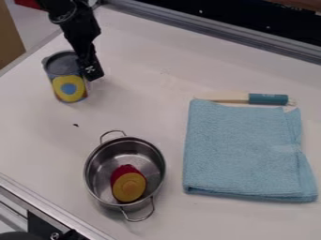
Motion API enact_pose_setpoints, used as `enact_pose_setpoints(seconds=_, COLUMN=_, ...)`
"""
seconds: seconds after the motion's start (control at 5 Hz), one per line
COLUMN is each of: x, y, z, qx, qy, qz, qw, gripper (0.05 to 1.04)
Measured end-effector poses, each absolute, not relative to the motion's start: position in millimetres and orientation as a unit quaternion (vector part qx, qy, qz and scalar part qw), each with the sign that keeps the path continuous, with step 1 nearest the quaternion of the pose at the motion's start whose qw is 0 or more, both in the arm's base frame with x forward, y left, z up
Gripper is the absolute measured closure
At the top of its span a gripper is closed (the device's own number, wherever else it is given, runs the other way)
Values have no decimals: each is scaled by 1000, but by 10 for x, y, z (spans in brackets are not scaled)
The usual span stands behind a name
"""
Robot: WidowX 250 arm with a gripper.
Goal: Put the can in the left side of the table
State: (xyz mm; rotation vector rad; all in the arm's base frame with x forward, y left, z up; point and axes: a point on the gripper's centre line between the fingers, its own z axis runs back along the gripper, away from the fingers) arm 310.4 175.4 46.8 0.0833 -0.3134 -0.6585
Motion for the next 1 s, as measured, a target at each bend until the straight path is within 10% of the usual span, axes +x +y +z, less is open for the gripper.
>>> enact_pose_setpoints(seconds=1.0, x=3383, y=842, z=820, qx=-62, qy=-222, qz=-137, qw=964, gripper=87)
